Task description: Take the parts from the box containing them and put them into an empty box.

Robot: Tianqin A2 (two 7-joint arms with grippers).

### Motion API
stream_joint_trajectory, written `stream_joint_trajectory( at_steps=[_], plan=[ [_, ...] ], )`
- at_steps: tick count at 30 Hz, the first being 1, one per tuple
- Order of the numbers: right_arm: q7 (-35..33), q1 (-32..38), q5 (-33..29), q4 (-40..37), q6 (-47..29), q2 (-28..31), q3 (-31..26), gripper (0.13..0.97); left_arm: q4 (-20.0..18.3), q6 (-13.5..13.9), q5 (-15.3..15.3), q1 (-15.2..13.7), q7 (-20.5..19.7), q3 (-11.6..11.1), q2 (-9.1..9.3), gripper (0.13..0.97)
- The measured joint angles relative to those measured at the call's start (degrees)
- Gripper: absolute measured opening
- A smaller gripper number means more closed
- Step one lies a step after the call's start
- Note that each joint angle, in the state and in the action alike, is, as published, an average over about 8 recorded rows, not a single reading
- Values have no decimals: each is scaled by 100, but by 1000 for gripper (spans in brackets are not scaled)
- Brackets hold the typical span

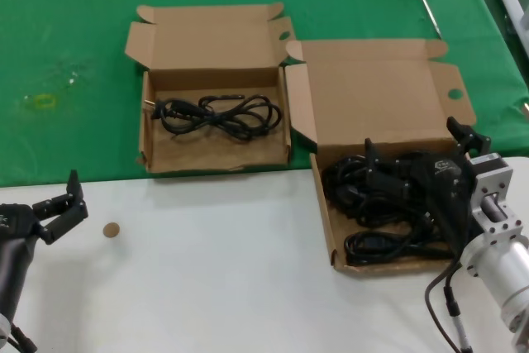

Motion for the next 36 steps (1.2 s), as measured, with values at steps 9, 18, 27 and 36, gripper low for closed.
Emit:
stream_joint_trajectory(
  at_steps=[9, 18, 27, 36],
  plan=[
    [0, 0, 0, 0, 0, 0, 0, 966, 0, 0, 0, 0, 0, 0, 0, 966],
    [0, 0, 0, 0, 0, 0, 0, 966, 0, 0, 0, 0, 0, 0, 0, 966],
    [0, 0, 0, 0, 0, 0, 0, 966, 0, 0, 0, 0, 0, 0, 0, 966],
    [0, 0, 0, 0, 0, 0, 0, 966, 0, 0, 0, 0, 0, 0, 0, 966]
  ],
)
